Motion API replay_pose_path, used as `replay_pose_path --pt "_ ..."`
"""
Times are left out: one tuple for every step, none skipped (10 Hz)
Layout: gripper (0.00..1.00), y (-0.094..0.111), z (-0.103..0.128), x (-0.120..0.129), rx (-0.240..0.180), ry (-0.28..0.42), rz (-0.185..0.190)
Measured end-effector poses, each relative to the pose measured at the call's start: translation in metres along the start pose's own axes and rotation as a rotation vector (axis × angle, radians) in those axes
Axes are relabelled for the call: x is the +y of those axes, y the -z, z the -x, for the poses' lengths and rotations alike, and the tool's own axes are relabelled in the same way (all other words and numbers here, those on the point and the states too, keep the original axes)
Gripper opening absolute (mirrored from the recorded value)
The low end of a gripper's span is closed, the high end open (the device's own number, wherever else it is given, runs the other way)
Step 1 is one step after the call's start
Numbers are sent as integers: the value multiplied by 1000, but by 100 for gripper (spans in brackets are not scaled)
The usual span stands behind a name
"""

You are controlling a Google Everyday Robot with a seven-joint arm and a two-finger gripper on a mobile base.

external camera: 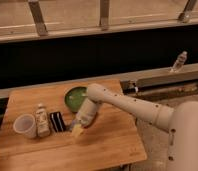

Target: Knock the eraser over

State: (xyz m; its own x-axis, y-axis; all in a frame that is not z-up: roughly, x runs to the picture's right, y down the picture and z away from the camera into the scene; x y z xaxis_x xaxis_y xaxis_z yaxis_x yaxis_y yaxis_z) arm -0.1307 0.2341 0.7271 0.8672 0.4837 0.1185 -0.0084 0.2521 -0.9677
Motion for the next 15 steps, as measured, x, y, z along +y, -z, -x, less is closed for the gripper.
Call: replay_pose_path --pt "0 -6 7 2 12 3 16" --pt "0 -9 15 1 18 0 22" --pt "0 -14 22 2 26 3 28" --pt "0 -19 32 3 34 11 32" --pt "0 -20 38 3 37 15 31" --pt "0 -22 46 5 44 22 29" --pt "0 -26 62 9 54 39 27" --pt "0 -28 74 12 55 50 24" --pt "0 -30 87 14 53 62 21" --pt "0 -35 100 15 51 80 20" --pt "0 -44 117 20 43 124 10" --pt "0 -45 122 21 38 165 -20" --pt "0 -45 126 20 30 213 -106" --pt "0 -40 129 16 26 238 -236" --pt "0 -31 129 9 20 242 -347"
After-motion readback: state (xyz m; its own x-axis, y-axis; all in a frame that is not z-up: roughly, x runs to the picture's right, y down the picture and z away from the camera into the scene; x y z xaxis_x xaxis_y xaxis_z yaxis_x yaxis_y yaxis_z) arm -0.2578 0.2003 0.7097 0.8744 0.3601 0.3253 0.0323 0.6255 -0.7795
